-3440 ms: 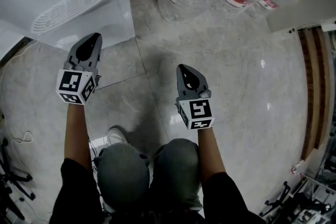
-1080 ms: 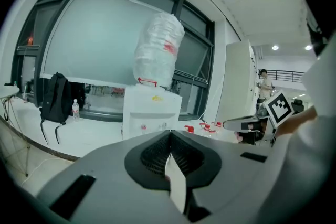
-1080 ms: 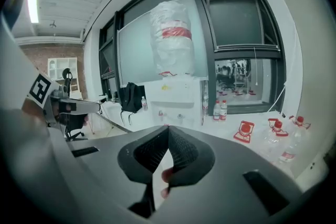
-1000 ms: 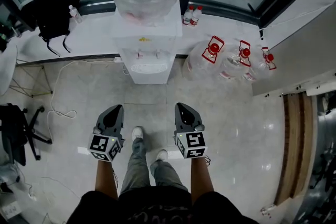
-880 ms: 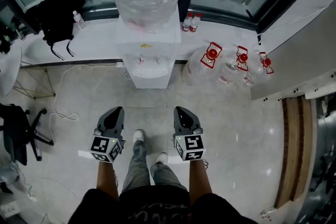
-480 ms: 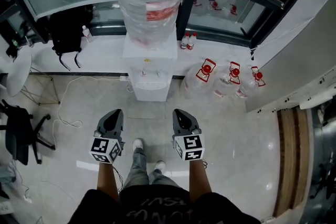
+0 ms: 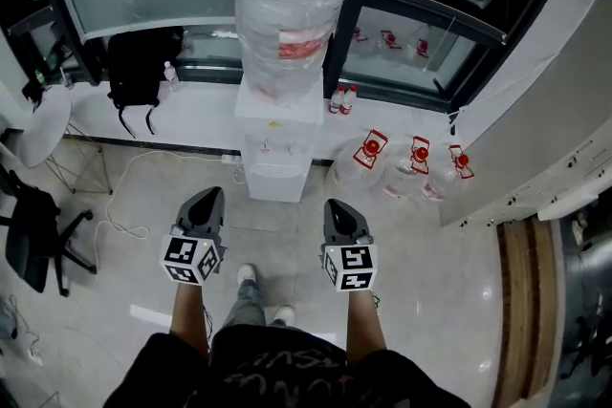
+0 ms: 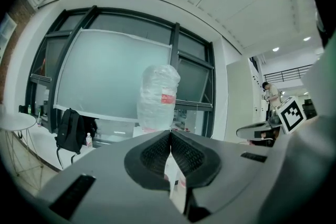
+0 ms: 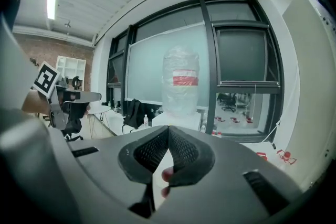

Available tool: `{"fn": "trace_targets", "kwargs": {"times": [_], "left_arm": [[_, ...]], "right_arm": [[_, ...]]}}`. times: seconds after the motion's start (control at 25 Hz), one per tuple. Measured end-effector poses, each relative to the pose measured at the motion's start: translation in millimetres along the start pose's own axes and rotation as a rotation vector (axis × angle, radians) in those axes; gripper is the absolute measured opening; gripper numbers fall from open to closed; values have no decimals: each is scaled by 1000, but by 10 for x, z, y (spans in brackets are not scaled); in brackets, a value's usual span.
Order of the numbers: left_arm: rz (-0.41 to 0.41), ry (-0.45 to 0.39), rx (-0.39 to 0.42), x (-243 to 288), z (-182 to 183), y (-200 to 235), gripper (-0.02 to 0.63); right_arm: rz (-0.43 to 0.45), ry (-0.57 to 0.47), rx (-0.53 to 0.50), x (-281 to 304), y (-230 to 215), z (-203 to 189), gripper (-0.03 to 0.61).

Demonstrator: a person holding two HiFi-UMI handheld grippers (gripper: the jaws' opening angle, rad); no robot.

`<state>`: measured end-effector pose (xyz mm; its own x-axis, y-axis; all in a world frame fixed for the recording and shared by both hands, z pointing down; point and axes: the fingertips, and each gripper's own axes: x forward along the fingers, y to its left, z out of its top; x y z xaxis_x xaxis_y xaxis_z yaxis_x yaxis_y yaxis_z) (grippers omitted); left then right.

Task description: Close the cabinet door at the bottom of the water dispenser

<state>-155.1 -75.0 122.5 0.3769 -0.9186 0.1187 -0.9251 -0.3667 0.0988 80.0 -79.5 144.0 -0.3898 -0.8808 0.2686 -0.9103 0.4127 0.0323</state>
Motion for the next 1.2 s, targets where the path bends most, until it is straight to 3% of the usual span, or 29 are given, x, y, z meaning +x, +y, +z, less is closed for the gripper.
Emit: {"fn": "trace_targets", "kwargs": {"times": [0.4,1.2], "left_arm": [[25,-48,16,-256,196,-39,15],[24,-77,49,-348,329,-222,15]], "right_arm": [[-17,-49,-46,-225,17,211,12],[-9,-59,-73,-356,42,230,12]]}}
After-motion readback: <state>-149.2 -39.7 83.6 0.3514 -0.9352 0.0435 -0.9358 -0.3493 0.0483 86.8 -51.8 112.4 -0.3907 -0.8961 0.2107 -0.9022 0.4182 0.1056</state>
